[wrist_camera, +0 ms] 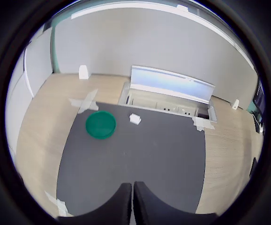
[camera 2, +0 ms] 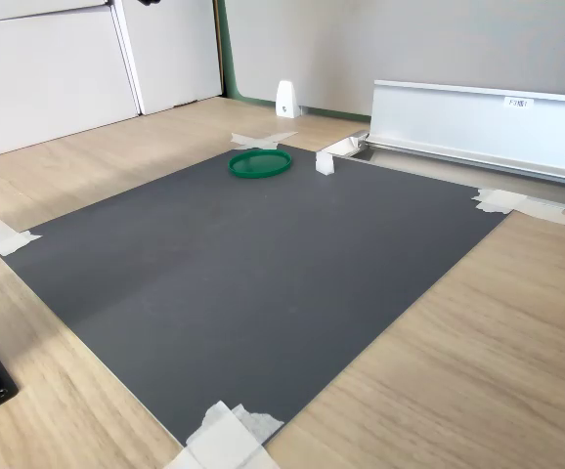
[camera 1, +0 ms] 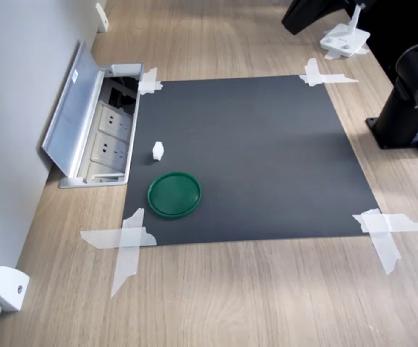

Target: Grasp a white terminal and put it on the green lid.

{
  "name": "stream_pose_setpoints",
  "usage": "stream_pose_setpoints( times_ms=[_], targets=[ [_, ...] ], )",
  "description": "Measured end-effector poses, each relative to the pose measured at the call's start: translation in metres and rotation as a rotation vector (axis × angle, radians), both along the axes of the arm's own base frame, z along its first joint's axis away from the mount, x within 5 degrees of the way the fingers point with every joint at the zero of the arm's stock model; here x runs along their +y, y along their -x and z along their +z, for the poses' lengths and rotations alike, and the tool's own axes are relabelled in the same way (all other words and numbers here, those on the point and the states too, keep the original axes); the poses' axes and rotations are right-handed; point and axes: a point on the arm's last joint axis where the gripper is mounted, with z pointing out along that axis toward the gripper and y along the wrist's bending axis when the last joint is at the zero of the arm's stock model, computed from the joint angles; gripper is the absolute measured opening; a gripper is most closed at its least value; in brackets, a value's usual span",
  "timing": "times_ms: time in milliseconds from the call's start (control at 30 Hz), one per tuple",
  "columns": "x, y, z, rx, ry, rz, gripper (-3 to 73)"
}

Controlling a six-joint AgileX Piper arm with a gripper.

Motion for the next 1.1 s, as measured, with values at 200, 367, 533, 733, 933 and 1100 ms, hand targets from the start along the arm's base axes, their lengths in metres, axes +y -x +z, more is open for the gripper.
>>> stream_pose_setpoints(
  times_ms=[200,367,533,733,933,1100],
  targets=[
    [-0.002,-0.026,0.004,0.112,0.075,0.065,1.0],
    [-0.003,-0.05,-0.003,0.23,0.132,0.158,14.8],
    [-0.002,-0.078,-0.009,0.28,0.132,0.195,43.1],
    [0.0,-0.118,-0.003,0.26,0.115,0.217,68.9],
    [-0.001,-0.163,-0.002,0.276,0.109,0.212,72.3],
    [-0.002,-0.199,-0.014,0.309,0.085,0.183,72.4]
  ],
)
